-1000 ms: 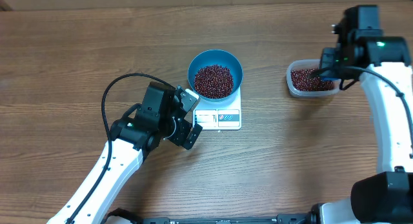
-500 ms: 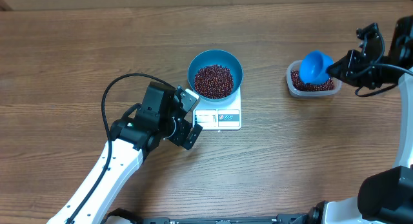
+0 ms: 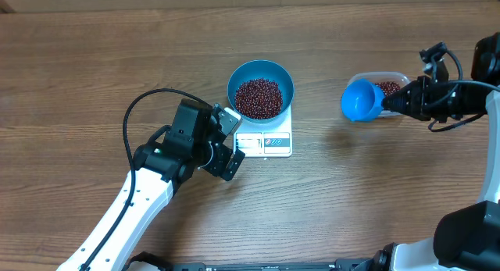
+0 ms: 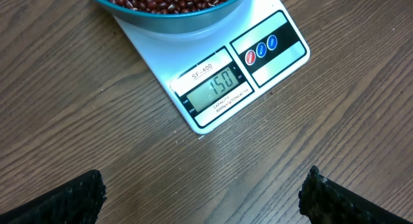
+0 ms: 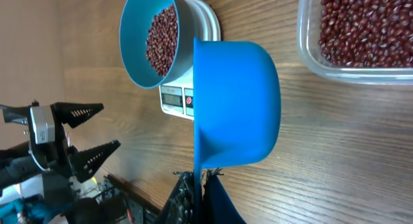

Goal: Scoop item into bowl and weigh 150g on scale
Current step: 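Lower the blue scoop onto the table right of the scale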

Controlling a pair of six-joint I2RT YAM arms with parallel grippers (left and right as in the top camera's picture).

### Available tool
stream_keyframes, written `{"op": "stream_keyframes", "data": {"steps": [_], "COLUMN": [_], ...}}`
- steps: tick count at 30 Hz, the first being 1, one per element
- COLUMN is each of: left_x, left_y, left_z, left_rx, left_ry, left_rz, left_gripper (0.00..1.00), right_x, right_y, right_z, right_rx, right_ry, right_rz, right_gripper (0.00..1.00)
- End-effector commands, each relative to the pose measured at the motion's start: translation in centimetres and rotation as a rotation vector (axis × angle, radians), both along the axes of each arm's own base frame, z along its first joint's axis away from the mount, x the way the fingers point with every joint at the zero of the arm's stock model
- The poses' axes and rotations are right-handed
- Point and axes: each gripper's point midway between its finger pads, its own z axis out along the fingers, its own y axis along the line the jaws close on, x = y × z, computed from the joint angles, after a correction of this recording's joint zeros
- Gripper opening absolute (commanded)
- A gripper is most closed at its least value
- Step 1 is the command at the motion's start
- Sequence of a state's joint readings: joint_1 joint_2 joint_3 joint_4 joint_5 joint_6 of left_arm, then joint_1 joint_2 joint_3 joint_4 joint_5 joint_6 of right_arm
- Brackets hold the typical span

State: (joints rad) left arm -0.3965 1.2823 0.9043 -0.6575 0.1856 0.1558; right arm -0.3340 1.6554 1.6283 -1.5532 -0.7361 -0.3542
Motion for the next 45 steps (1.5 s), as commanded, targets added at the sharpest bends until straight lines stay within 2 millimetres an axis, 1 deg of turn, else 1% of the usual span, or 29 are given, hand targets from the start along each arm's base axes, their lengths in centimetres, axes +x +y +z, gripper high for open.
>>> {"op": "stream_keyframes", "data": {"steps": [1,2,3,4,7,10,13,20,23,34,38,39,45], "left_x": [0.7,0.7,0.7,0.7,0.7,0.7,0.7,0.7,0.7,0.7,0.7,0.7,0.7], "left_y": [-0.1,-0.1,-0.1,-0.1,-0.1,-0.1,-0.1,-0.1,-0.1,-0.1,-0.1,-0.1,-0.1], "left_z": [1.0,1.0,1.0,1.0,1.0,1.0,1.0,1.0,1.0,1.0,1.0,1.0,1.0], "left_rx": [-0.012,-0.012,-0.012,-0.012,-0.012,-0.012,-0.012,-0.012,-0.012,-0.012,-0.012,-0.012,-0.012], "left_ry": [-0.022,-0.022,-0.022,-0.022,-0.022,-0.022,-0.022,-0.022,-0.023,-0.022,-0.022,-0.022,-0.022], "left_rz": [0.018,0.018,0.018,0.018,0.018,0.018,0.018,0.018,0.018,0.018,0.018,0.018,0.018], "left_gripper": [0.99,1.0,1.0,1.0,0.99,1.0,1.0,1.0,1.0,1.0,0.99,1.0,1.0], "right_x": [-1.1,-1.2,-1.2,-1.4,-1.8,-2.0,-2.2,-2.7,-3.0,-3.0,-3.1,-3.1,-3.4], "right_y": [-0.1,-0.1,-0.2,-0.6,-1.0,-1.2,-1.9,-1.7,-1.6,-1.6,-1.9,-2.2,-2.0], "right_z": [-1.3,-1.8,-2.8,-4.7,-6.9,-8.1,-9.1,-11.4,-11.9,-12.0,-12.2,-12.4,-13.5], "right_rx": [-0.01,-0.007,-0.008,-0.028,-0.051,-0.068,-0.114,-0.104,-0.097,-0.097,-0.117,-0.13,-0.124], "right_ry": [0.012,0.023,0.044,0.086,0.138,0.154,0.177,0.214,0.225,0.226,0.236,0.248,0.263], "right_rz": [0.015,0.012,-0.005,-0.032,-0.065,-0.072,-0.09,-0.123,-0.123,-0.127,-0.134,-0.149,-0.165], "right_gripper": [0.04,0.04,0.04,0.04,0.04,0.04,0.04,0.04,0.04,0.04,0.04,0.04,0.04]}}
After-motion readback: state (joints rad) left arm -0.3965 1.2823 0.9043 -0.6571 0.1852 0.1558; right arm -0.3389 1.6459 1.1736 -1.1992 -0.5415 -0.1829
